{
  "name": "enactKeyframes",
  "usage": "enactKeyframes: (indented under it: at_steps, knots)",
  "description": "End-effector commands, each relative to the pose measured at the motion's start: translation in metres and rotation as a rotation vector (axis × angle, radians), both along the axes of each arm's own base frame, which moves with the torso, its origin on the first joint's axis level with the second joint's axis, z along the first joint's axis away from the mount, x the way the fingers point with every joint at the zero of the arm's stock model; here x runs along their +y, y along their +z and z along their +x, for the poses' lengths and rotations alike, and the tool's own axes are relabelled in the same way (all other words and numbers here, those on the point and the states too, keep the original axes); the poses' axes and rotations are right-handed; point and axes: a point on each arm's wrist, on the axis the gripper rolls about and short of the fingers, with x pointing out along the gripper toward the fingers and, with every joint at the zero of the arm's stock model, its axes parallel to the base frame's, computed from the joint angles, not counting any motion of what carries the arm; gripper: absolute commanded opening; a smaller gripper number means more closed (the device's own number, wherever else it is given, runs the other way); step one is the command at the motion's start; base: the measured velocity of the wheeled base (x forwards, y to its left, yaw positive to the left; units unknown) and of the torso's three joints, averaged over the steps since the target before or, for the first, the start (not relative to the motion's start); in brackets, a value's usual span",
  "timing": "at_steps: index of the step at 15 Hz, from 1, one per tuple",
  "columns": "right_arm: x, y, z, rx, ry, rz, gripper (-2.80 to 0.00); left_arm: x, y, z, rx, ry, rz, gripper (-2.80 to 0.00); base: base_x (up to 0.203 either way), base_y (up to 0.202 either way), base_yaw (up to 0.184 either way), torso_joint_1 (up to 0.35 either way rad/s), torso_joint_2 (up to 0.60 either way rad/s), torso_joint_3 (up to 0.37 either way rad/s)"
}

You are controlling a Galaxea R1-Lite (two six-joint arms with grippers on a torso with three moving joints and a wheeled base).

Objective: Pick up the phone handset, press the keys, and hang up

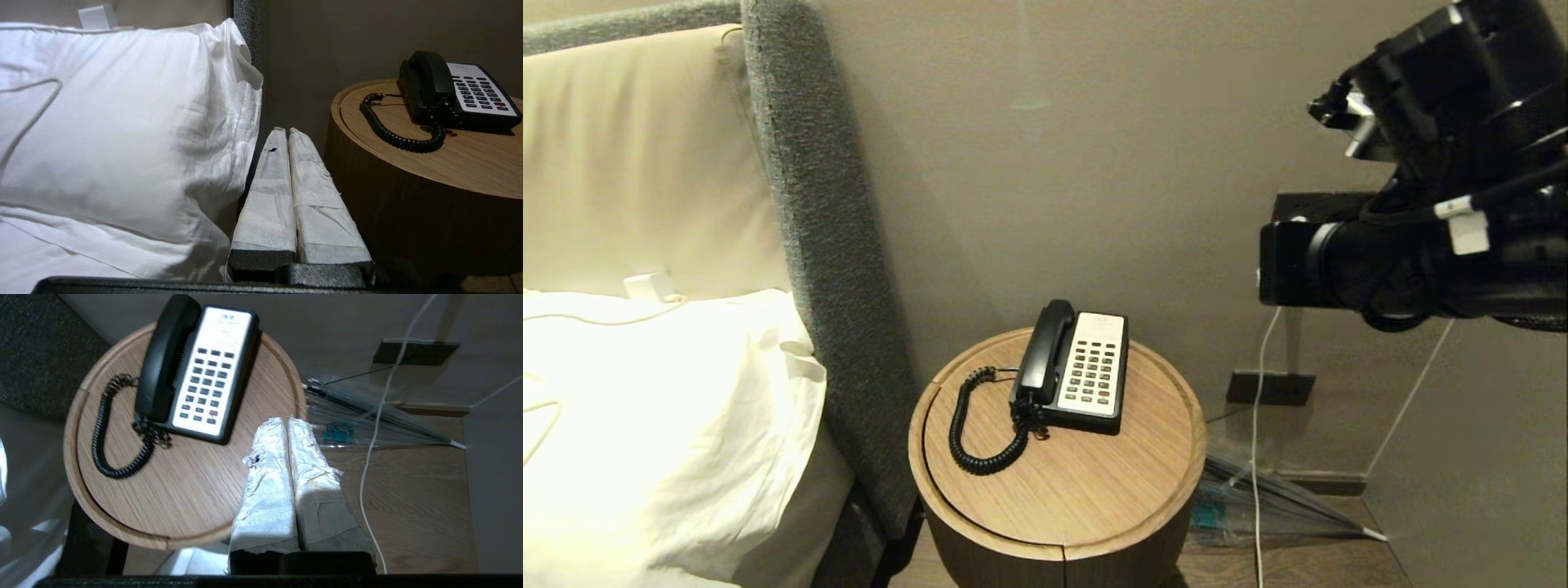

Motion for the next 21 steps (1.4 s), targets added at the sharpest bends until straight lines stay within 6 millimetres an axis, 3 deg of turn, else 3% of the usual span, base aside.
enactKeyframes:
  at_steps: [1, 2, 7, 12, 16, 18, 20, 21]
  knots:
    - [-0.023, 0.004, -0.024, -0.023, -0.014, 0.012, -2.80, 0.000, -0.012, 0.003, 0.047, 0.000, 0.003, -2.80, 0.000, 0.000, 0.000, 0.000, 0.00, 0.000]
    - [-0.031, 0.002, -0.033, -0.036, -0.025, 0.013, -2.80, 0.000, -0.012, 0.003, 0.045, -0.001, 0.072, -2.80, 0.000, 0.000, 0.000, 0.000, 0.00, 0.000]
    - [-0.065, -0.006, -0.069, -0.104, -0.050, 0.089, -2.80, 0.000, -0.012, 0.003, 0.042, -0.003, 0.081, -2.80, 0.000, 0.000, 0.000, 0.000, 0.00, 0.000]
    - [-0.114, -0.012, -0.121, -0.147, -0.059, 0.118, -2.80, 0.000, -0.012, 0.003, 0.042, -0.003, 0.081, -2.80, 0.000, 0.000, 0.000, 0.000, 0.00, 0.000]
    - [-0.162, -0.048, -0.168, -0.173, -0.140, 0.107, -2.80, 0.000, -0.012, 0.003, 0.044, -0.003, 0.081, -2.80, 0.000, 0.000, 0.000, 0.000, 0.00, 0.000]
    - [-0.184, -0.072, -0.210, -0.264, -0.181, 0.150, -2.80, 0.000, -0.012, 0.003, 0.042, -0.003, 0.081, -2.80, 0.000, 0.000, 0.000, 0.000, 0.00, 0.000]
    - [-0.186, -0.100, -0.238, -0.337, -0.248, 0.153, -2.80, 0.000, -0.012, 0.003, 0.042, -0.004, 0.079, -2.80, 0.000, 0.000, 0.000, 0.000, 0.00, 0.000]
    - [-0.183, -0.109, -0.244, -0.353, -0.261, 0.154, -2.80, 0.000, -0.012, 0.003, 0.042, -0.003, 0.081, -2.80, 0.000, 0.000, 0.000, 0.000, 0.00, 0.000]
